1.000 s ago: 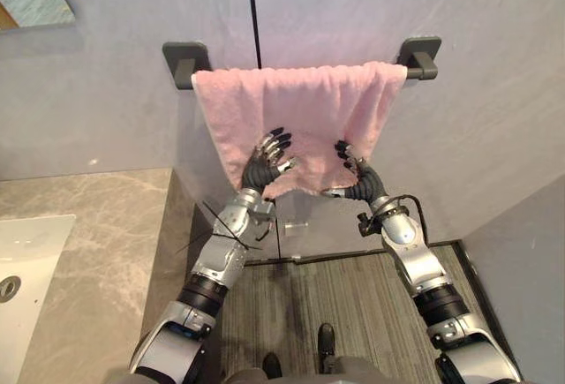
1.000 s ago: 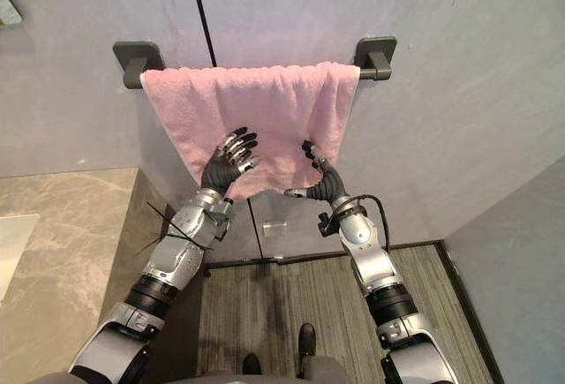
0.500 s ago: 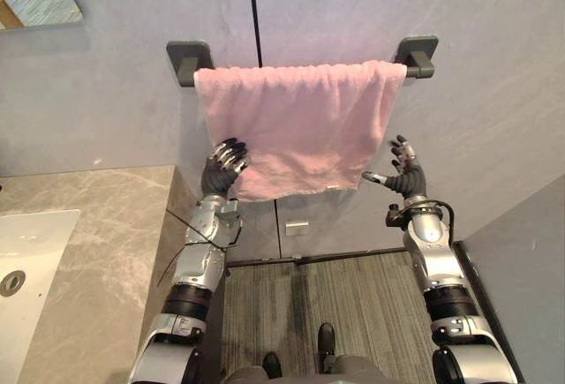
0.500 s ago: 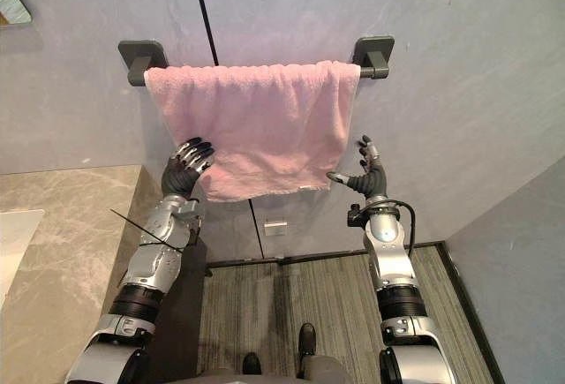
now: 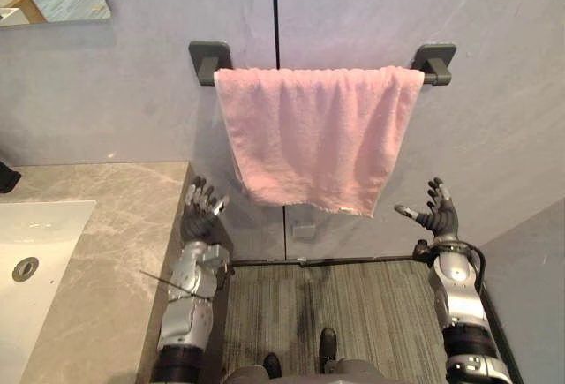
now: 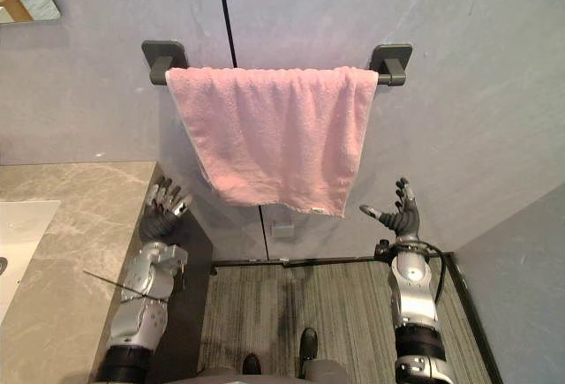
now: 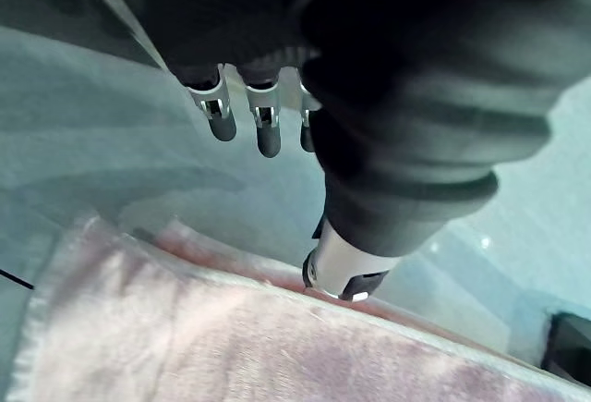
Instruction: Organize washtable
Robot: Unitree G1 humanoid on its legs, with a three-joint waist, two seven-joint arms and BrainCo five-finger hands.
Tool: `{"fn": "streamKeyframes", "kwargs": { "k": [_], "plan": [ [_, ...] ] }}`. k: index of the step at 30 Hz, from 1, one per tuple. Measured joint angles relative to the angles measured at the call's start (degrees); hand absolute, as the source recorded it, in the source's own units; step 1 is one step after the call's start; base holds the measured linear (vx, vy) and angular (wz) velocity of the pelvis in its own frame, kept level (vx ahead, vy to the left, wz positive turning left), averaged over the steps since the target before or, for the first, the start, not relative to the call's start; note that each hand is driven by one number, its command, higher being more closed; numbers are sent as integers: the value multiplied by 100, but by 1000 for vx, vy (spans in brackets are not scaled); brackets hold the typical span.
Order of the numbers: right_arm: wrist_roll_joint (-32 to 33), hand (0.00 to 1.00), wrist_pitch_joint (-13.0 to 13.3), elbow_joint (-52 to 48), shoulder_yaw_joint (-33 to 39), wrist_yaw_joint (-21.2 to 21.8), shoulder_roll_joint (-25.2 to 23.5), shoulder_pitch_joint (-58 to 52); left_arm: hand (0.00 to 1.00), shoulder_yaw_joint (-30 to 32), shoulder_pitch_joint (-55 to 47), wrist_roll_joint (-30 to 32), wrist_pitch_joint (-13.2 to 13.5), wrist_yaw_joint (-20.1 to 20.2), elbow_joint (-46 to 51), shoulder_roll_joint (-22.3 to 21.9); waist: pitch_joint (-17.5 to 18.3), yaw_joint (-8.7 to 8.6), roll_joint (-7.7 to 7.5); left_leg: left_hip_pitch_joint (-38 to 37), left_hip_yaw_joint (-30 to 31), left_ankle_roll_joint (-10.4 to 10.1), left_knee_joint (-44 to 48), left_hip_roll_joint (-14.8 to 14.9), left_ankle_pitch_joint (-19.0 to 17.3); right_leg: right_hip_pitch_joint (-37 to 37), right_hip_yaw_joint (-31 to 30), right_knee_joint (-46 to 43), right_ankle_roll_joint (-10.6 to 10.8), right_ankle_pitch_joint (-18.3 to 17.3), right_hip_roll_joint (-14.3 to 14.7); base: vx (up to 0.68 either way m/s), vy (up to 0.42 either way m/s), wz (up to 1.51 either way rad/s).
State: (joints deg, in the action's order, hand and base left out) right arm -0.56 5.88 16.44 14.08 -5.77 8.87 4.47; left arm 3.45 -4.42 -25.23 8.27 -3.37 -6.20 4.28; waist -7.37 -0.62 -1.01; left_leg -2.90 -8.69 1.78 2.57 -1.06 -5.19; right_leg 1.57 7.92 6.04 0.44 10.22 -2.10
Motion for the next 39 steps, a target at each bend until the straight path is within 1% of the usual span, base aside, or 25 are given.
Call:
{"fn": "streamKeyframes", "kwargs": {
  "k": [2, 5, 8, 11, 12, 13, 15, 17, 20, 24, 25, 27, 28, 29, 30, 31, 32, 33, 34, 36, 37, 38, 39],
  "plan": [
    [-1, 0, 4, 10, -28, 96, -205, -373, 0, -19, -509, 0, -3, 159, -21, -47, -1, 2, -1, -110, 3, -36, -70, 1, -9, -86, 8, 0, 22, -41, 3, 3, 16, 0],
    [0, 0, -3, 24, -185, 256, -412, -938, 0, -76, -906, 31, -20, 393, -294, -119, -1, 13, 0, -214, 31, -42, -150, 7, -11, -211, 82, 0, 57, -134, 2, 0, 26, 9],
    [3, 0, 0, 201, -424, 442, -627, -1327, 0, -75, -1048, 184, -46, 484, -932, -209, 12, 51, -7, -285, 43, -44, -216, 12, -10, -269, 155, 0, 79, -204, 1, 15, 24, 5],
    [3, 0, -3, 833, -601, 538, -781, -1542, 0, -71, -1058, 597, -76, 580, -1784, -301, 38, 150, 6, -405, 43, -63, -255, 35, -23, -381, 176, -1, 87, -267, 14, 42, 25, 6],
    [3, 0, -4, 1053, -633, 603, -857, -1619, 0, -71, -1071, 785, -91, 580, -2105, -324, 82, 158, 7, -412, 55, -77, -259, 42, -33, -398, 225, -1, 86, -288, 15, 51, 25, 11],
    [3, 0, -4, 1169, -661, 607, -892, -1631, 0, -66, -1074, 829, -95, 580, -2265, -329, 94, 156, 6, -422, 54, -82, -260, 45, -37, -412, 250, -1, 84, -292, 15, 60, 25, 10],
    [4, 0, -2, 1656, -747, 624, -976, -1617, 0, -59, -1069, 1085, -108, 571, -2891, -331, 104, 164, 5, -521, 39, -110, -265, 64, -54, -488, 247, -1, 83, -306, 36, 71, 27, 1],
    [1, 0, -2, 1993, -790, 623, -991, -1620, 0, -59, -1057, 1326, -115, 560, -3320, -331, 105, 170, 3, -601, 16, -141, -268, 80, -87, -559, 216, -1, 83, -338, 55, 41, 19, -6],
    [0, 0, -2, 2415, -808, 621, -992, -1606, 0, -48, -1002, 1693, -105, 440, -3710, -289, 119, 208, -6, -650, -56, -160, -261, 113, -114, -566, 121, -1, 88, -345, 97, 26, 10, -18],
    [13, 0, -3, 2843, -824, 598, -875, -1472, 0, 3, -766, 1914, -83, 290, -4065, -241, 93, 304, -23, -621, -157, -158, -211, 121, -140, -506, -4, -31, 86, -343, 110, -21, 4, -17],
    [13, 0, -8, 2981, -845, 592, -823, -1335, 0, 43, -710, 1919, -69, 199, -4124, -238, 85, 322, -27, -463, -246, -153, -33, 159, -206, -245, -43, -260, 68, -389, 120, -39, 0, -26],
    [13, 0, -13, 3021, -901, 578, -824, -1142, 0, 72, -646, 1921, -59, 130, -4164, -212, 28, 326, -64, -161, -292, -151, 267, 204, -283, 203, -77, -868, 41, -633, 96, -55, -18, -15],
    [13, 0, -17, 3025, -979, 571, -828, -1036, 0, 72, -584, 1918, -64, 68, -4175, -159, -58, 310, -125, 13, -285, -163, 468, 211, -327, 498, -109, -1347, 24, -848, 49, -106, -54, 8],
    [15, 0, -24, 3044, -1063, 570, -827, -985, 0, 72, -545, 1918, -65, 32, -4171, -122, -111, 331, -178, 144, -253, -166, 643, 214, -371, 703, -123, -1718, 6, -1020, 7, -115, -69, 12],
    [14, 0, -29, 3063, -1092, 570, -824, -967, 0, 74, -541, 1913, -64, 12, -4165, -117, -118, 349, -176, 232, -243, -162, 695, 241, -380, 769, -133, -1854, 42, -1081, 5, -90, -68, 22],
    [14, 0, -62, 3126, -1164, 564, -810, -912, 0, 74, -521, 1918, -65, -43, -4166, -132, -168, 366, -89, 326, -242, -151, 796, 315, -379, 978, -171, -2572, -4, -1421, -35, -47, -81, 37],
    [14, 0, -106, 3170, -1196, 566, -807, -916, 0, 71, -514, 1916, -65, -54, -4161, -133, -160, 396, -105, 364, -105, -153, 869, 321, -380, 1070, -162, -3451, 43, -1845, -212, -26, -98, 49],
    [14, 0, -116, 3175, -1198, 565, -808, -944, 0, 72, -510, 1916, -64, -54, -4161, -130, -153, 424, -103, 409, -4, -155, 911, 310, -379, 1041, -183, -3719, 113, -2018, -309, 7, -168, 70],
    [15, 0, -131, 3211, -1198, 565, -800, -962, 0, 73, -469, 1916, -64, -54, -4161, -124, -133, 462, -134, 528, 162, -175, 1038, 307, -368, 944, -286, -4054, 258, -2283, -496, 37, -242, 68],
    [18, 0, -152, 3275, -1291, 563, -784, -811, 0, 77, -452, 1916, -60, -68, -4163, -77, -67, 469, -240, 860, 468, -344, 1241, 292, -262, 748, -619, -4093, 476, -2551, -756, 3, -280, 76],
    [17, 0, -153, 3275, -1323, 561, -776, -747, 0, 79, -439, 1914, -60, -74, -4160, -66, -42, 473, -289, 956, 539, -411, 1267, 279, -215, 725, -755, -3969, 558, -2622, -755, -102, -321, 65],
    [17, 0, -176, 3280, -1398, 548, -725, -584, 0, 80, -421, 1911, -61, -99, -4163, -58, -58, 487, -255, 1068, 701, -565, 1204, 298, -86, 646, -804, -3659, 510, -2794, -643, -151, -332, 38],
    [17, 0, -186, 3281, -1476, 534, -664, -413, 0, 78, -382, 1913, -62, -163, -4171, -122, -55, 542, -123, 1136, 774, -659, 1043, 391, 87, 549, -763, -3299, 446, -2854, -501, -195, -387, 28]
  ]
}}
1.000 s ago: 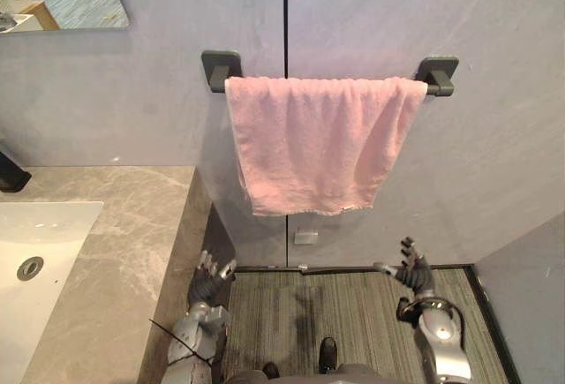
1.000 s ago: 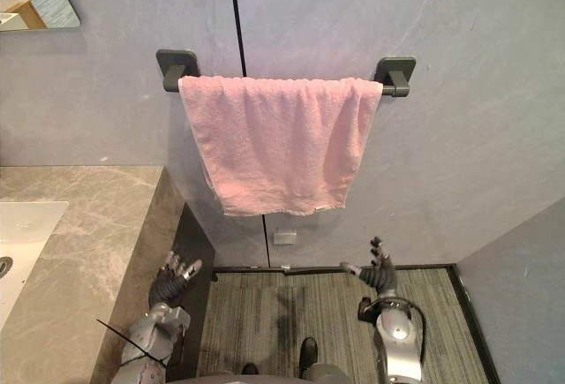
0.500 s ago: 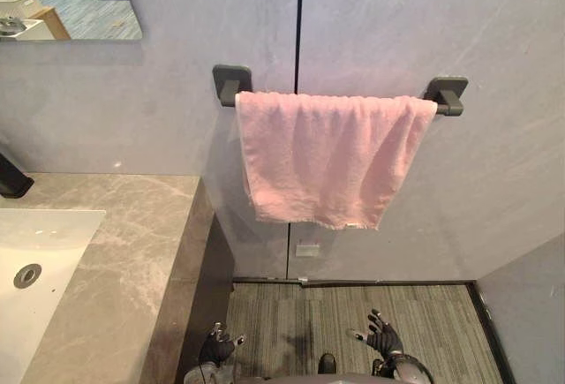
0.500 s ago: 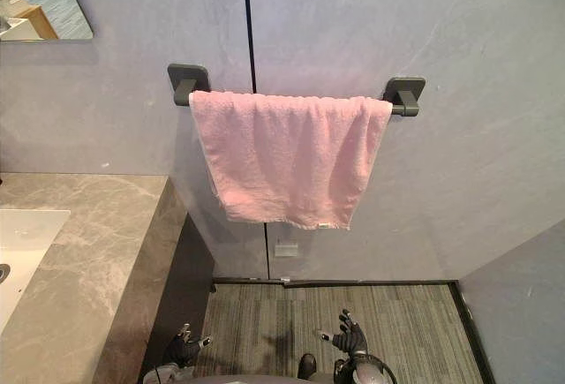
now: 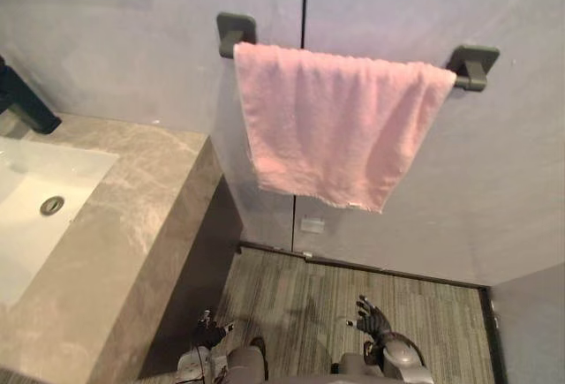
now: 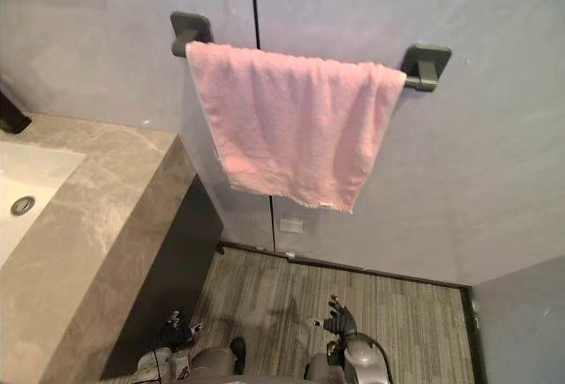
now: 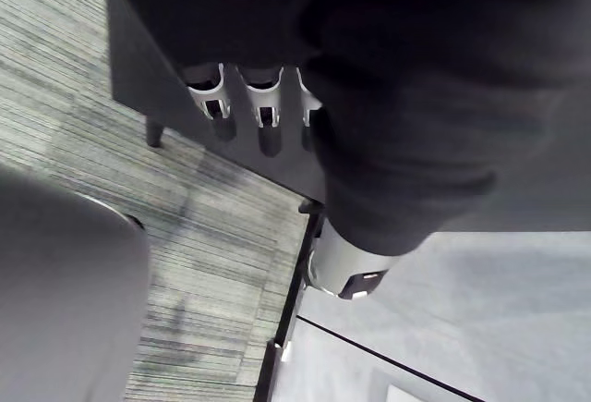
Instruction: Organize washtable
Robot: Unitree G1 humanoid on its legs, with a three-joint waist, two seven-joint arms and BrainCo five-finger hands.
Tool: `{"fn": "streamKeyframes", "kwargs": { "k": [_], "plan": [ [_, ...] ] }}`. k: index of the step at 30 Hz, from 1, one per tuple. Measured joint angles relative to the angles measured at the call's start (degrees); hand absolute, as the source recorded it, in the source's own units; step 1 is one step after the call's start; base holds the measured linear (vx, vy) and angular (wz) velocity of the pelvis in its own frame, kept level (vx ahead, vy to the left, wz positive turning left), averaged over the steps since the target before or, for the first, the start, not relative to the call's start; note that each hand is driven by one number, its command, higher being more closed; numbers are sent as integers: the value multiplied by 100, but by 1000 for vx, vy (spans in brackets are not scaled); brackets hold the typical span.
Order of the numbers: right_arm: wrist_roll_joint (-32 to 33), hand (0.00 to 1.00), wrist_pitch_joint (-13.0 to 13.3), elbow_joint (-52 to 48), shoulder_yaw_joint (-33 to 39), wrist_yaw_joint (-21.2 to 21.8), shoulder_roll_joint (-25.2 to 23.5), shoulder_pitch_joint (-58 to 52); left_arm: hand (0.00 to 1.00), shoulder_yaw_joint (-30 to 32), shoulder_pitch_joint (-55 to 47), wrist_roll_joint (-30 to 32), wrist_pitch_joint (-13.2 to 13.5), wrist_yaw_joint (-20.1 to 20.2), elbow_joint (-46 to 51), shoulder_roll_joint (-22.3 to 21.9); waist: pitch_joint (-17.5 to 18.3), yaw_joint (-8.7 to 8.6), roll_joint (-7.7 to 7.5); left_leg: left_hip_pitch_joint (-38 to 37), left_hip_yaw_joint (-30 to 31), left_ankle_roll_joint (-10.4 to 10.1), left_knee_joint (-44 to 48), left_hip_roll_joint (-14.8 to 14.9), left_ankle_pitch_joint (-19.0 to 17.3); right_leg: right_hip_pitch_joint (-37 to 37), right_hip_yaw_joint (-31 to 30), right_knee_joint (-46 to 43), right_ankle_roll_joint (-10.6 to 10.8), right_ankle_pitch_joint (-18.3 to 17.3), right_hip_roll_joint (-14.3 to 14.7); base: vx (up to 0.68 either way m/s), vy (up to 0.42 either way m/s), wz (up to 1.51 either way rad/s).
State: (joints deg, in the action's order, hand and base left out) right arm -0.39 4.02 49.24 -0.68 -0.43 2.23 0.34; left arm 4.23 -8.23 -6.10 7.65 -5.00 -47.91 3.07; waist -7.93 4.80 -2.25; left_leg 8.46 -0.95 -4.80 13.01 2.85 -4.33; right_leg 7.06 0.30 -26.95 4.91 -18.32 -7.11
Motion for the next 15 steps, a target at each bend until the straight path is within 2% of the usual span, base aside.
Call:
{"fn": "streamKeyframes", "kwargs": {
  "k": [1, 2, 3, 4, 5, 6, 7, 8, 9, 10, 11, 12, 13, 15],
  "plan": [
    [0, 0, 2, -1, -17, -24, 76, 70, 0, 0, 24, -5, -4, -23, -17, -64, -10, 38, 81, 35, 50, -52, -96, 50, 96, -5, 58, 145, -61, 37, 83, -210, -261, 32],
    [1, 0, -3, 5, -47, -78, 222, 186, 0, -28, 100, -21, 6, -44, -47, -177, -32, 75, 272, 92, 234, -87, -301, 151, 367, -30, 253, 305, -236, 162, 222, -225, -224, 66],
    [2, 0, -4, 15, -52, -110, 325, 260, 0, -113, 179, -121, 16, -69, -73, -250, -57, 62, 386, 110, 411, -159, -559, 241, 681, -26, 495, 362, -338, 226, 294, -233, -218, 82],
    [4, 0, 1, 60, -53, -127, 367, 305, 0, -181, 208, -169, 21, -92, -103, -259, -60, 63, 454, 113, 451, -197, -692, 292, 849, -29, 624, 382, -384, 253, 330, -256, -239, 96],
    [4, 0, 5, 212, -39, -209, 451, 398, 0, -263, 246, -235, 26, -150, -136, -263, -99, 51, 527, 111, 491, -288, -1036, 360, 1308, -57, 860, 527, -528, 366, 409, -291, -216, 91],
    [1, 0, 5, 309, 12, -240, 444, 452, 0, -261, 279, -238, 37, -159, -196, -264, -127, 51, 497, 130, 455, -330, -1318, 393, 1639, -27, 1140, 741, -677, 531, 423, -299, -197, 89],
    [-3, 0, -5, 346, 43, -252, 435, 495, 0, -257, 294, -241, 36, -156, -215, -247, -128, 51, 501, 164, 339, -316, -1233, 381, 1598, -9, 1251, 798, -751, 592, 406, -283, -142, 78],
    [-3, 0, -11, 350, 160, -307, 425, 481, 0, -242, 315, -238, 43, -156, -215, -209, -172, 63, 425, 196, 146, -201, -921, 261, 1358, 67, 1404, 828, -826, 666, 276, -246, -90, 79],
    [-3, 0, -12, 358, 298, -320, 429, 471, 0, -236, 325, -238, 47, -156, -218, -155, -222, -3, 346, 231, -70, 0, -403, 90, 1027, 149, 1548, 850, -824, 750, 79, -236, -68, 80],
    [-2, 0, -14, 365, 332, -325, 451, 457, 0, -234, 313, -238, 49, -156, -220, -150, -230, -54, 321, 231, -201, 28, -142, 43, 846, 155, 1613, 887, -819, 813, 8, -250, -5, 83],
    [-5, 0, -15, 365, 394, -320, 499, 405, 0, -225, 293, -234, 45, -155, -273, -167, -207, -99, 359, 146, -439, 40, 258, 26, 486, 235, 1724, 974, -783, 940, -98, -157, 15, 56],
    [-10, 0, -17, 376, 427, -319, 522, 374, 0, -221, 296, -234, 46, -155, -333, -178, -206, -93, 409, 57, -527, 18, 412, 54, 304, 258, 1780, 1019, -782, 1008, -115, -208, 98, 62],
    [-16, 0, -31, 398, 453, -316, 546, 288, 0, -218, 289, -229, 31, -148, -476, -192, -197, -96, 521, -265, -784, -49, 597, 194, -73, 296, 1912, 1079, -745, 1126, -117, -131, 106, 42],
    [-18, 0, -53, 400, 573, -313, 508, 203, 0, -214, 281, -216, 11, -135, -587, -205, -160, -130, 632, -522, -1023, -121, 558, 350, -312, 313, 2098, 1075, -702, 1203, -128, -169, 152, 58]
  ]
}}
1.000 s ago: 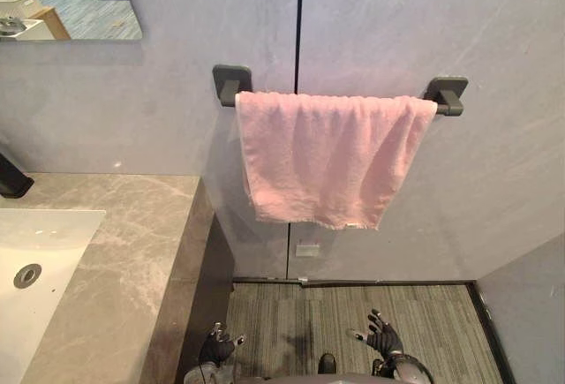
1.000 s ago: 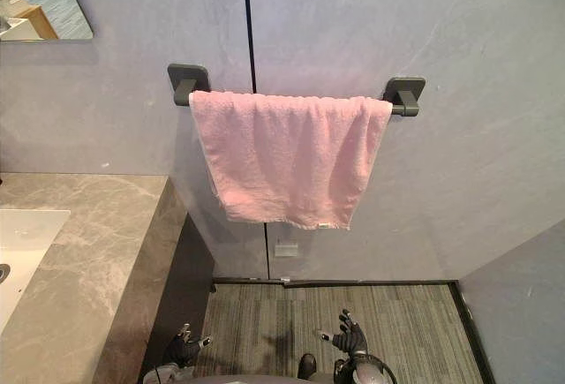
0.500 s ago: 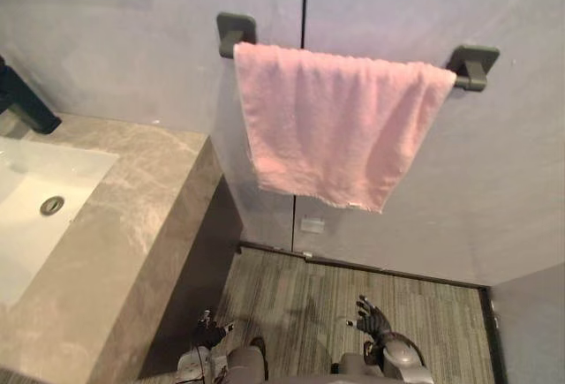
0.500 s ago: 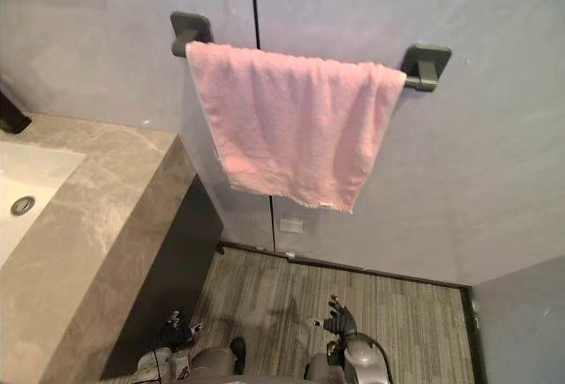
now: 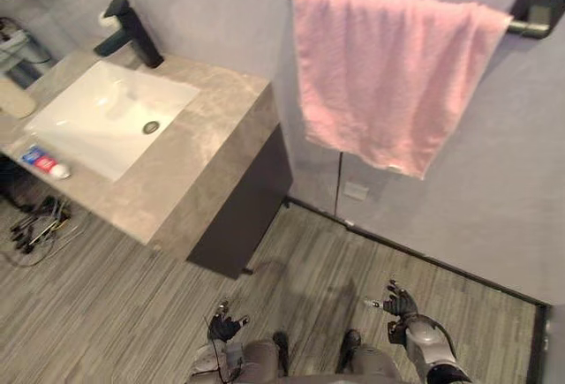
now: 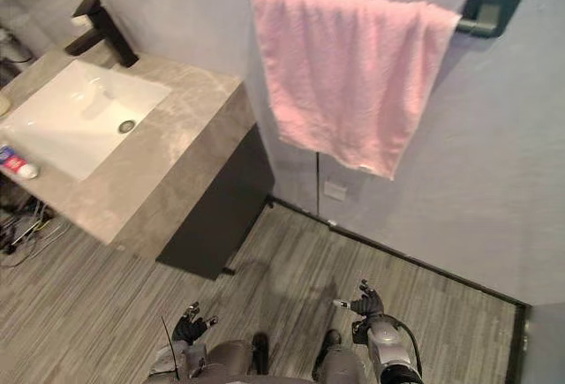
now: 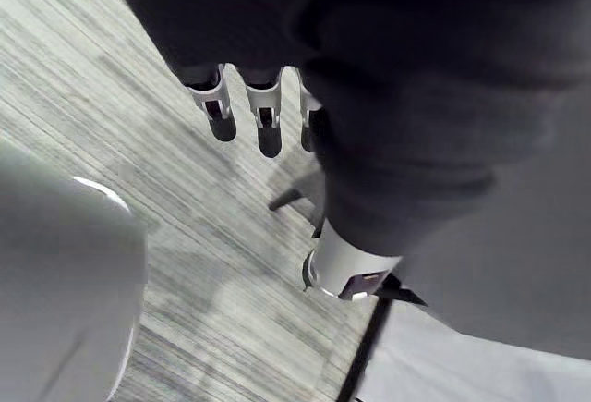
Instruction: Organize washtable
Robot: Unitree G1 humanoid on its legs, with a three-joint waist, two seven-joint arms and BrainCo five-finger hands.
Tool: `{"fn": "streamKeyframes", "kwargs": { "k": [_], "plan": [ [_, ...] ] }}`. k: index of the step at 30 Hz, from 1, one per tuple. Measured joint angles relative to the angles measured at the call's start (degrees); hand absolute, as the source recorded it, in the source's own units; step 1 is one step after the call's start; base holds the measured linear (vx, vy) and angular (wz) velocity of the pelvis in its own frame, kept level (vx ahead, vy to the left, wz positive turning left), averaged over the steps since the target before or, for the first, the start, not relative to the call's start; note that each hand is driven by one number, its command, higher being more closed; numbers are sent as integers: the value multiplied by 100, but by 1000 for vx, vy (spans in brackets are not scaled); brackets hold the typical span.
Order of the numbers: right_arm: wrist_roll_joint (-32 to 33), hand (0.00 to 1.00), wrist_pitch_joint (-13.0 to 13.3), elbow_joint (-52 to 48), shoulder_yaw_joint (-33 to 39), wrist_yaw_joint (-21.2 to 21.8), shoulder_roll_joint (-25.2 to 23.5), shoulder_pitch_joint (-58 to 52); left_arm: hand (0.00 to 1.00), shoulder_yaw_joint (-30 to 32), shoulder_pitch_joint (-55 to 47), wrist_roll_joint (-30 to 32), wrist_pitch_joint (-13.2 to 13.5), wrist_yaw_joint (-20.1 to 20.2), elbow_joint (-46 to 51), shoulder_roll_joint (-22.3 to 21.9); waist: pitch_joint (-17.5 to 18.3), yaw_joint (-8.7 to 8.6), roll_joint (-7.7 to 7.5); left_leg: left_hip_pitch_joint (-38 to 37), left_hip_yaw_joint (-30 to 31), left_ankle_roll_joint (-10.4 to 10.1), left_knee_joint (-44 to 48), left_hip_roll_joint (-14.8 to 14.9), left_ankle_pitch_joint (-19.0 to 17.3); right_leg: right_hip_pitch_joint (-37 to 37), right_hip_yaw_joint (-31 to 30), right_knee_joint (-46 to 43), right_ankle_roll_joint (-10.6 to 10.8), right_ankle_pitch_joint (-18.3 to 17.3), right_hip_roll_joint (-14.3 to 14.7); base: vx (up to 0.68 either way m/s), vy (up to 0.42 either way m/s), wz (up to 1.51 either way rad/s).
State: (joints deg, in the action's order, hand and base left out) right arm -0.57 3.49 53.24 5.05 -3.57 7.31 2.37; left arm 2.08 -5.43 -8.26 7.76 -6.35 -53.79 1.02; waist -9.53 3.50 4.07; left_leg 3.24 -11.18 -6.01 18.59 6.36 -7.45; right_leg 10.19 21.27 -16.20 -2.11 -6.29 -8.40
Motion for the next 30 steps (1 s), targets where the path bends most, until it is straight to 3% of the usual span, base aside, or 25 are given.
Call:
{"fn": "streamKeyframes", "kwargs": {
  "k": [2, 4, 5, 8, 10, 12, 14, 18, 20, 21, 23, 25, 28, 30],
  "plan": [
    [-1, 0, -7, 57, 186, 3, -57, 2, 0, 5, -43, 5, -9, 12, -23, 13, 11, -136, 33, -157, -108, -25, -631, -53, 30, -87, 234, 210, 153, 172, 0, -210, 194, 69],
    [-2, 0, -5, 150, 200, 5, -85, 9, 0, -25, -92, 8, -35, 25, -59, 17, 24, -133, 33, -375, -88, 144, -1381, -147, 180, -196, 365, 612, 241, 411, 37, -180, 155, 38],
    [-7, 0, -5, 188, 202, 6, -129, 35, 0, -22, -96, 4, -53, 23, -84, 26, 37, -120, 11, -446, -10, 196, -1725, -260, 394, -309, 421, 997, 278, 710, 40, -120, 87, 25],
    [-69, 0, -10, 225, 177, 10, -205, 37, 0, -17, -89, 14, -56, 26, -150, 30, 38, -122, 44, -513, 10, 256, -2027, -406, 587, -387, 404, 1336, 310, 1026, 27, -149, 87, 5],
    [-153, 0, -22, 291, 131, 15, -261, 34, 0, 23, -84, 52, -58, 30, -226, 28, 38, -130, 46, -507, 27, 263, -2040, -447, 587, -380, 394, 1264, 307, 1034, -2, -133, 36, -1],
    [-213, 0, -59, 405, -11, 34, -275, 26, 0, 84, -80, 54, -69, 106, -248, 57, 22, -160, -14, -499, 173, 321, -1932, -504, 544, -220, 382, 628, 345, 692, -187, -104, 8, 21],
    [-226, 0, -82, 444, -57, 49, -313, 9, 0, 94, -78, 56, -102, 134, -264, 144, 28, -276, -135, -491, 447, 323, -1885, -551, 545, -108, -71, 230, 361, 408, -144, -45, -50, 55],
    [-224, 0, -100, 477, -53, 42, -277, 11, 0, 404, -74, 53, -106, 132, -250, 26, 133, -122, -99, -254, 802, 276, -1807, -436, 579, -329, 205, 817, 386, 415, 89, 25, -40, 35],
    [-224, 0, -120, 560, -42, 22, -225, 14, 0, 439, -67, 35, -105, 132, -227, 13, 136, -118, -103, -75, 848, 202, -1799, -401, 650, -412, 592, 944, 376, 466, 37, 63, -44, 81],
    [-224, 0, -127, 603, -27, 10, -224, 15, 0, 441, -60, 23, -106, 131, -227, 12, 137, -120, -101, -30, 671, 245, -1792, -348, 623, -461, 799, 960, 349, 512, -14, 98, -9, 141],
    [-224, 0, -155, 627, 173, -22, -124, -25, 0, 476, -53, -4, -110, 129, -231, -25, 117, -141, -125, 103, -773, 448, -1517, 113, 540, -692, 1526, 896, 308, 548, -251, 105, 20, 145],
    [-224, 0, -154, 604, 294, -35, 9, 32, 0, 510, -56, -4, -108, 120, -216, -78, 146, -119, -11, 154, -1575, 540, -1316, 219, 875, -838, 1977, 577, 451, 399, -533, 120, 119, 136],
    [-229, 0, -147, 579, 442, -39, -15, 136, 0, 511, -64, -1, -104, 119, -143, -22, 129, -106, -117, 262, -1922, 736, -1246, -15, 1003, -1110, 2491, 554, 526, 360, -817, 44, 167, 115],
    [-232, 0, -150, 560, 459, -23, -146, 213, 0, 530, -69, -4, -106, 121, -131, 16, 119, -79, -168, 296, -1857, 780, -1279, -108, 1033, -1289, 2767, 614, 556, 368, -857, -20, 145, 89]
  ]
}}
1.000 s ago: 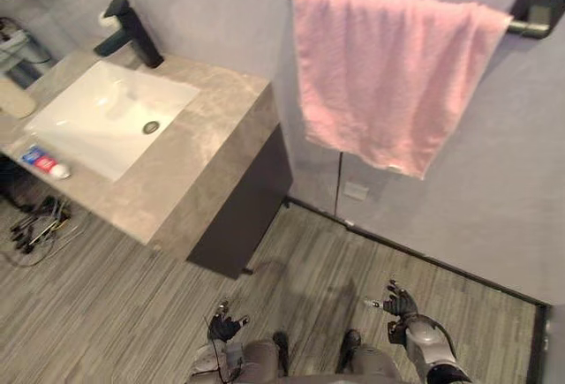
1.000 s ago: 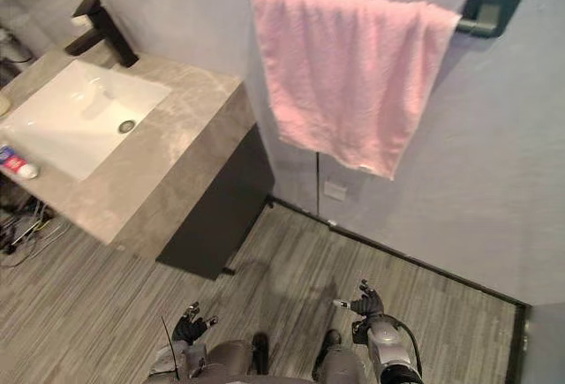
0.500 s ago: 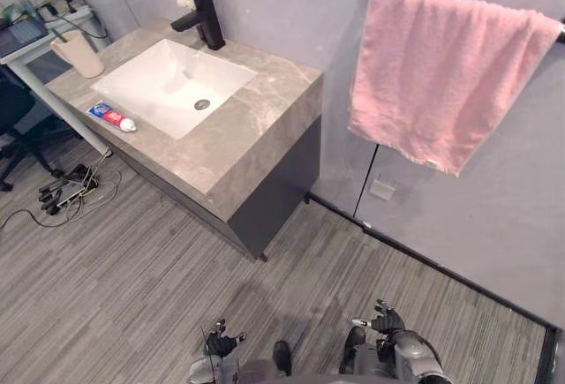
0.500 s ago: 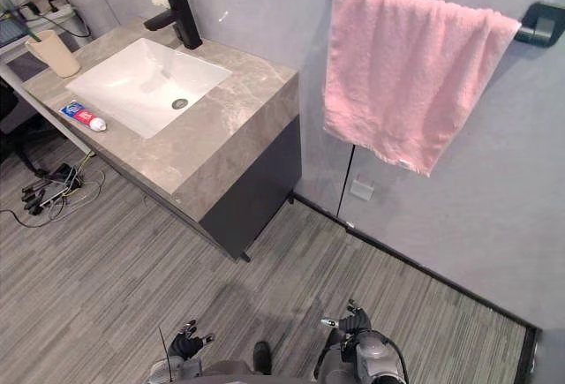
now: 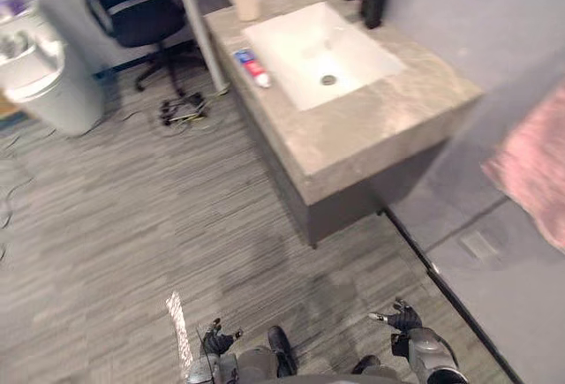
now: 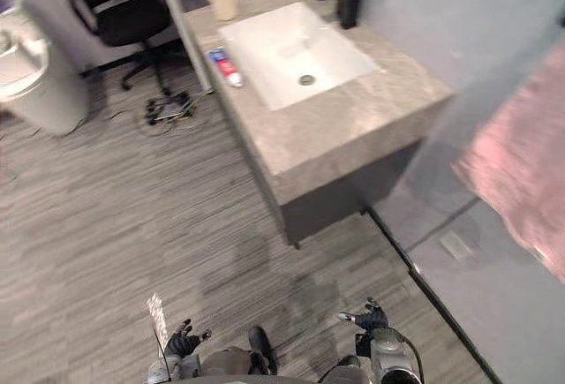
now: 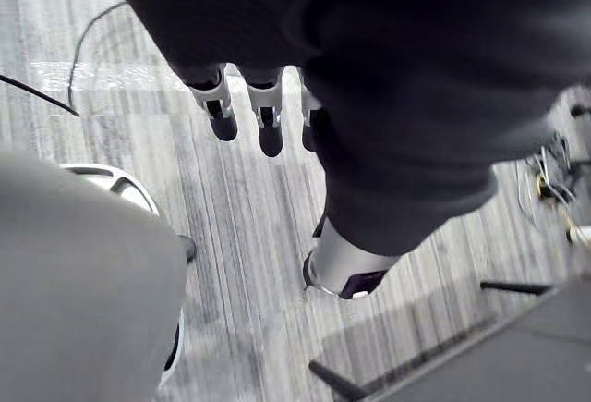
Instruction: Organize washtable
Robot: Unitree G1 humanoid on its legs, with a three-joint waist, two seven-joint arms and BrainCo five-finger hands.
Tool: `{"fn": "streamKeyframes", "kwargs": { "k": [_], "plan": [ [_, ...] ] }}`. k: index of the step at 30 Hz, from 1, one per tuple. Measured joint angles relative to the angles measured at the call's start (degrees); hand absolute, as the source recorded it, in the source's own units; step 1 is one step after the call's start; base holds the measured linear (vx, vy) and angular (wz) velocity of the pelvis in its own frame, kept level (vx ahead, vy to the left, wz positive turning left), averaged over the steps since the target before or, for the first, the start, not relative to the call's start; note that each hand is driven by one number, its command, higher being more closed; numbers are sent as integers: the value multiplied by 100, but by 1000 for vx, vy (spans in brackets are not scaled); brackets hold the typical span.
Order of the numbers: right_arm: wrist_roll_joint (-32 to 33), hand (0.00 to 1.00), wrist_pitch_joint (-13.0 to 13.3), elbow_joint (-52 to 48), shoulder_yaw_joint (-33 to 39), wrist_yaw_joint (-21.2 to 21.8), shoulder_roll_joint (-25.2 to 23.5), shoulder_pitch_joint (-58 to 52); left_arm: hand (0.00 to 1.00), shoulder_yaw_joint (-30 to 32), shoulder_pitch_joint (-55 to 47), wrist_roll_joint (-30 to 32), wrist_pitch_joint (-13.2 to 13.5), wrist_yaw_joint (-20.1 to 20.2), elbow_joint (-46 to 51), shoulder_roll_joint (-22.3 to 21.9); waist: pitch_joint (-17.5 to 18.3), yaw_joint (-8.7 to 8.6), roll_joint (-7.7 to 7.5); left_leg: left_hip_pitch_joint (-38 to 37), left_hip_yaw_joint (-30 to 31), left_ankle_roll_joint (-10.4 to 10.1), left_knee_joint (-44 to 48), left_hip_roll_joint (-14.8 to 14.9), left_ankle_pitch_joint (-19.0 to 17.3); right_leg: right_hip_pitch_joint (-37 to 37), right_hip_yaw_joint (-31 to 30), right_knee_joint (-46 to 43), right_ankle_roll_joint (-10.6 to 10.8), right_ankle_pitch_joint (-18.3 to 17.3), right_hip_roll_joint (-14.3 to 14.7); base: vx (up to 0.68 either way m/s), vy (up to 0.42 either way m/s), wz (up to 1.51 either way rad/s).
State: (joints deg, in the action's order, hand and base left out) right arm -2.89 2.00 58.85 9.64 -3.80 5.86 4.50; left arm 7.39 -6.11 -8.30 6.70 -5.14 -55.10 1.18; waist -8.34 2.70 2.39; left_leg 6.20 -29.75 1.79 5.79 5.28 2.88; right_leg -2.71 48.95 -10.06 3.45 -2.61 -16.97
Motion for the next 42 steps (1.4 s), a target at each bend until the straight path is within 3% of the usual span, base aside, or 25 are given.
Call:
{"fn": "streamKeyframes", "kwargs": {
  "k": [5, 8, 10, 11, 12, 13, 14, 15, 16, 18, 20, 22, 23, 24, 26, 27, 28, 29, 31, 35, 37, 39, 40, 41, 42],
  "plan": [
    [-15, 0, -32, -63, -17, 21, -263, 56, 0, 73, 5, 19, -3, 13, -47, 16, -8, 129, -22, -171, 324, -21, -309, -149, -1, -186, 128, 50, 129, 79, -5, -69, 31, 23],
    [-191, 0, -64, -63, -67, 24, -277, -13, 0, 303, 12, 43, 0, 37, -41, 42, -117, 117, -198, -197, 364, 73, -154, -358, -289, -107, 91, -627, 309, -378, -451, -110, 103, 14],
    [-227, 0, -99, -65, -197, 28, -202, -86, 0, 381, 6, 56, -6, 85, 21, 125, -202, 120, -312, -141, 472, 52, 45, -474, -537, 55, -211, -1302, -183, -763, -765, -119, 108, 22],
    [-233, 0, -103, -83, -288, 32, -181, -136, 0, 378, -8, 121, -23, 96, 1, 196, -227, 98, -303, -119, 657, 100, 74, -569, -591, 332, -973, -1416, -866, -1224, -553, -20, 115, 65],
    [-232, 0, -82, -144, -282, 40, -190, -273, 0, 458, -21, 190, -53, 103, 56, 266, -286, -68, -388, 66, 689, 473, 1136, -611, -956, 494, -1844, -1483, -294, -1757, -198, 35, 124, 91],
    [-228, 0, -76, -169, -293, 38, -184, -381, 0, 468, -52, 226, -78, 101, 103, 286, -317, -180, -370, 144, 749, 704, 1936, -517, -1281, 502, -2151, -1721, -144, -1904, -77, 110, 144, 113],
    [-127, 0, -52, -275, -263, 60, -207, -576, 0, 447, -156, 270, -113, 100, 109, 321, -378, -204, -70, -41, 1085, 562, 2205, -434, -2291, 613, -2698, -2323, -367, -2141, 278, 105, 96, 69],
    [-101, 0, -50, -284, -270, 28, -247, -554, 0, 461, -170, 286, -160, 87, 9, 402, -432, -149, -315, -86, 1167, 507, 2245, -615, -2283, 741, -3142, -2556, -347, -2126, 301, 61, 49, 87],
    [-113, 0, -57, -252, -305, 66, -251, -554, 0, 421, -191, 301, -217, 94, -35, 492, -362, -223, -502, -107, 1355, 431, 2040, -810, -2231, 936, -3544, -2539, -243, -2064, 529, 92, 1, 87],
    [-107, 0, -57, -231, -207, 30, -224, -634, 0, 410, -154, 383, -233, 119, -65, 449, -352, -177, -424, -108, 1661, 337, 1769, -820, -2177, 1117, -3851, -2205, -456, -1942, 1026, 241, -37, 125],
    [13, 0, -72, -437, -54, 16, -248, -809, 0, 726, -213, 440, -247, 109, -33, 237, -333, -155, -311, -170, 1655, 160, 2120, -671, -2253, 897, -3756, -1822, -402, -1587, 1324, 377, -49, 114],
    [20, 0, -68, -616, -64, 4, -273, -845, 0, 811, -238, 443, -258, 110, 44, 110, -294, -181, -152, 265, 1481, -120, 3350, -362, -2124, 595, -3583, -1554, -329, -1420, 1342, 257, 54, 52],
    [23, 0, -72, -652, -69, 3, -382, -791, 0, 906, -268, 442, -254, 130, 202, 55, -323, -67, -155, 759, 1255, -527, 4394, -96, -1646, 398, -3643, -1386, -338, -1351, 1257, 284, 124, -14],
    [30, 0, -79, -637, -75, 3, -493, -750, 0, 990, -296, 439, -252, 121, 323, 4, -342, 104, -181, 1056, 1115, -178, 4837, 200, -1902, 227, -3774, -1274, -299, -1283, 1176, 297, 115, -39],
    [55, 0, -80, -635, -107, 7, -622, -677, 0, 1051, -359, 441, -246, 119, 472, -44, -348, 137, -146, 1215, 1231, -283, 4215, 757, -1993, 97, -3817, -1235, -251, -1259, 1073, 352, 160, -42],
    [55, 0, -80, -693, -108, 9, -726, -667, 0, 1057, -395, 445, -246, 114, 487, -58, -304, 112, -70, 1145, 1236, -360, 3046, 1113, -1569, 86, -3783, -1287, -67, -1251, 1046, 333, 220, -24],
    [54, 0, -83, -753, -71, 8, -715, -672, 0, 1065, -389, 449, -245, 115, 484, -94, -273, 114, -12, 1060, 1221, -267, 2403, 1278, -909, 78, -3740, -1310, 95, -1297, 1037, 219, 240, -9],
    [55, 0, -99, -753, 40, -6, -848, -683, 0, 1112, -227, 450, -240, 120, 395, 3, -301, 141, -228, 944, 1150, -304, 2235, 1023, -808, 72, -3716, -1296, 306, -1409, 763, 179, 221, 11],
    [55, 0, -94, -744, 122, 4, -924, -690, 0, 1056, -127, 451, -229, 97, 351, 115, -258, 128, -425, 893, 1146, -216, 1884, 704, -737, -11, -3643, -815, 360, -1209, 640, 143, 172, 25],
    [1, 0, -100, -521, 289, -1, -951, -616, 0, 1075, -128, 451, -187, 93, 88, 132, -279, 144, -391, 706, 1199, -188, 1779, 566, -718, -522, -3577, 54, 450, -629, 661, 56, 71, 1],
    [-4, 0, -103, -516, 289, 4, -993, -657, 0, 1121, -178, 451, -191, 92, -33, 130, -267, 145, -366, 571, 1217, -212, 1667, 543, -756, -491, -3636, -54, 429, -548, 629, -53, 38, -28],
    [-11, 0, -111, -515, 286, 10, -998, -662, 0, 1243, -198, 451, -200, 88, -74, 104, -309, 210, -388, 603, 1321, -279, 2051, 558, -1148, -260, -3691, -496, 432, -667, 561, -108, 85, -59],
    [-12, 0, -113, -528, 285, 11, -929, -653, 0, 1241, -226, 445, -234, 94, -111, 69, -372, 305, -324, 555, 1307, -264, 2187, 561, -1445, -30, -3815, -1162, 339, -866, 495, -200, 133, -67],
    [-16, 0, -116, -578, 286, 22, -897, -565, 0, 1238, -224, 450, -268, 99, -182, 109, -469, 277, -350, 373, 1269, -279, 1973, 390, -1476, 372, -3862, -2059, 74, -785, 302, -215, 193, -46],
    [-24, 0, -118, -560, 290, 24, -999, -580, 0, 1262, -226, 450, -275, 99, -177, 184, -458, 221, -654, 204, 1216, -317, 1597, 108, -1450, 607, -3890, -2398, -193, -614, 116, -50, 236, 5]
  ]
}}
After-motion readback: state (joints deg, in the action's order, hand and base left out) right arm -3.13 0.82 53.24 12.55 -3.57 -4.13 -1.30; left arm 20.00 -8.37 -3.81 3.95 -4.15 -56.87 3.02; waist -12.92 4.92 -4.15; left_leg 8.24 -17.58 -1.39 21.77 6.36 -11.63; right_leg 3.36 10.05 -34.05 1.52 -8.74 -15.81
